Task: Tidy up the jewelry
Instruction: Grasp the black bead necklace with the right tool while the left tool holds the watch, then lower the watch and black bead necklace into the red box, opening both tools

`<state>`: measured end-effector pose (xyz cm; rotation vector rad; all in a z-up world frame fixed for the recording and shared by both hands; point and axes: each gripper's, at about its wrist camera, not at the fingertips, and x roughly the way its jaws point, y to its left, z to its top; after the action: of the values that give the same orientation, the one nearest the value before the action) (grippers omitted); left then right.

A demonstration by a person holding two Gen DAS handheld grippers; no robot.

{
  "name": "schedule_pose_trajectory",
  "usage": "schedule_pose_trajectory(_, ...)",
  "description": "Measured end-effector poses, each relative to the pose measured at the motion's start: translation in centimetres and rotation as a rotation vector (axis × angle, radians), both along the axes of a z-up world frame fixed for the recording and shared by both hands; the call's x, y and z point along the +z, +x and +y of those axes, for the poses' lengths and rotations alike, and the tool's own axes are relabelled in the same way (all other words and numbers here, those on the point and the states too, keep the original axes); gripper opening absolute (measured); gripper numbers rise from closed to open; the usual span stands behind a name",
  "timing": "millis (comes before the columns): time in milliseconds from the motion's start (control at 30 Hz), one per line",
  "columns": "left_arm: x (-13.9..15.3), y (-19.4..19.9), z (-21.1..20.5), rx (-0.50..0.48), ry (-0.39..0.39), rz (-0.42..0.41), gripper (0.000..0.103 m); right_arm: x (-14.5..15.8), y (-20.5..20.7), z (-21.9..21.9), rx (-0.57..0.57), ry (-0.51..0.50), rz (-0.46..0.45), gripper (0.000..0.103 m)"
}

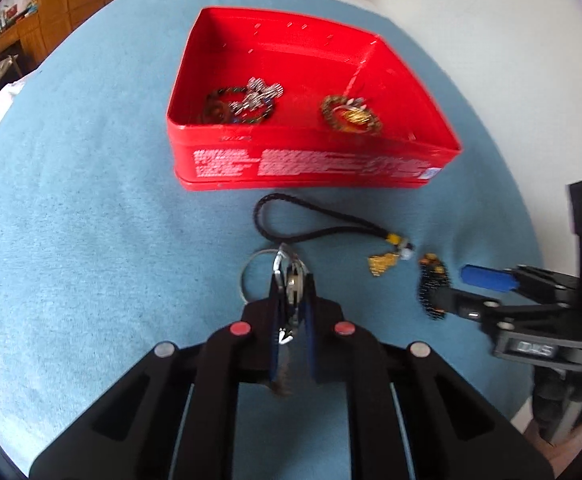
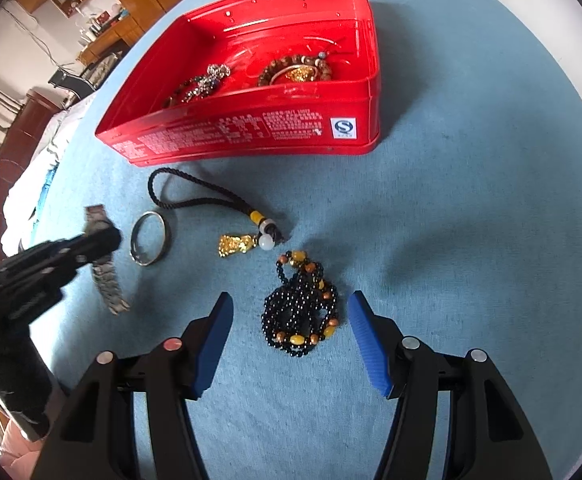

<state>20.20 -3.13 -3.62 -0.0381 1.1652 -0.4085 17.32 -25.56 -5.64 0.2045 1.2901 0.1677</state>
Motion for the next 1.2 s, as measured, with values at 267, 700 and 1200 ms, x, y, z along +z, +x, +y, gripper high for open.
schedule_pose_trajectory(267,0.7,-2.2,-0.6,-0.063,-0.022,0.001,0.008,-1.1,0.0,0.0,-0.005,0.000,0.042,0.060)
schedule_pose_trajectory(700,-0.1,-2.4,-0.5,-0.052,-0.003,0.028,0.008,-2.0,-0.4,0.1,-0.003,-0.086,0.017,0.029)
schedule_pose_trajectory(1200,1.8,-3.0,0.8,-0.005,-0.017,-0.029,0.008,1.9,-3.0,-1.3,0.001,0.012,-0.053,0.023)
